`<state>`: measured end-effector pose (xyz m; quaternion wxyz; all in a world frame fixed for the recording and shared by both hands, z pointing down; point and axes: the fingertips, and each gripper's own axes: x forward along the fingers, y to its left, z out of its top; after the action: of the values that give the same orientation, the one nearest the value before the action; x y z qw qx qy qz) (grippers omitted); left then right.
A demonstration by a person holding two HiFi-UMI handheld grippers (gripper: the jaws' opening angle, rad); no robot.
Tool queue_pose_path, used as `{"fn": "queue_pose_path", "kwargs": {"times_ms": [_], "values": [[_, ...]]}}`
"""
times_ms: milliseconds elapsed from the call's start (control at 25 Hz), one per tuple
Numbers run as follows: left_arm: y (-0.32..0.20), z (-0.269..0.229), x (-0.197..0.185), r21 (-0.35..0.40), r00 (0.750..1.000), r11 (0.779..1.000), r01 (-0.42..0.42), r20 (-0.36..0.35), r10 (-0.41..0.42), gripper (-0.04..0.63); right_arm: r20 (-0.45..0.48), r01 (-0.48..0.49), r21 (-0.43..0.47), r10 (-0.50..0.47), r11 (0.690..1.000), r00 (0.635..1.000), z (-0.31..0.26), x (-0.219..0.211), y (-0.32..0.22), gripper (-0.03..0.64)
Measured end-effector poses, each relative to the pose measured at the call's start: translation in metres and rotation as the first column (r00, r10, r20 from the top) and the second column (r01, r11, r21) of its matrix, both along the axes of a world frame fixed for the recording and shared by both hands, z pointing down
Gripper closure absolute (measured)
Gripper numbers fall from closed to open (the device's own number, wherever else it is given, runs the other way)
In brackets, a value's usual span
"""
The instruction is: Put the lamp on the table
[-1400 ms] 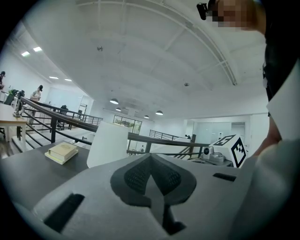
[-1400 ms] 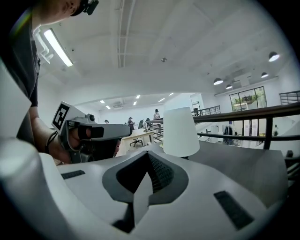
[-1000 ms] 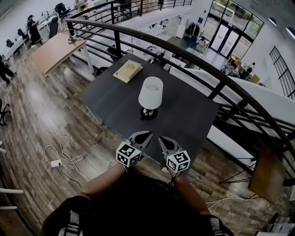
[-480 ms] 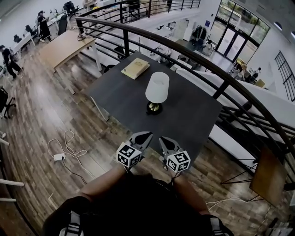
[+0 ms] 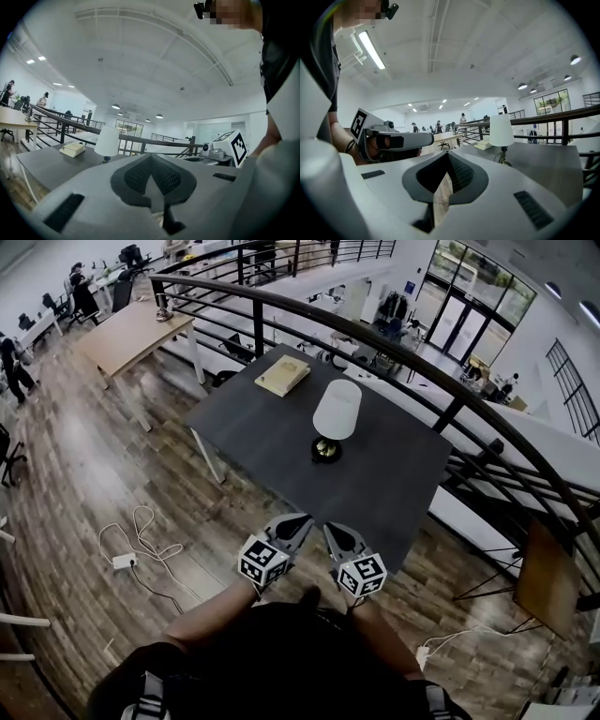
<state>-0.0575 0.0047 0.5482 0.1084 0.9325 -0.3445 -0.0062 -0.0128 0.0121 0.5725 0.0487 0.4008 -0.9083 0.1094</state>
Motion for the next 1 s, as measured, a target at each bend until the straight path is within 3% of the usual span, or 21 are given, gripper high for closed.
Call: {"fn": "queue_pose_path", "kwargs": {"times_ms": [360,560,1000], "values": [[0.079,0.01,-0.082,0.007,0.999,0.999,-0.035,0.038,0.035,0.586,0.013,-0.034,0.021,0.034,0.999,0.999,0.005,-0.084,0.082,0.601],[0.11,0.006,-0.099,0.025,0.996,0.997,-0.077,0.038,0.076,0.586,-0.014,-0.045,0.04,0.045,0.998,0.999,0.003,-0.108,0.113,0.603],[0.142,-0.006,-0.119,0.049,0.997,0.996,-0.077,0.011,0.077,0.586,-0.018,-0.068,0.05,0.069,0.996,0.997,-0.005,-0.125,0.144,0.603]]}}
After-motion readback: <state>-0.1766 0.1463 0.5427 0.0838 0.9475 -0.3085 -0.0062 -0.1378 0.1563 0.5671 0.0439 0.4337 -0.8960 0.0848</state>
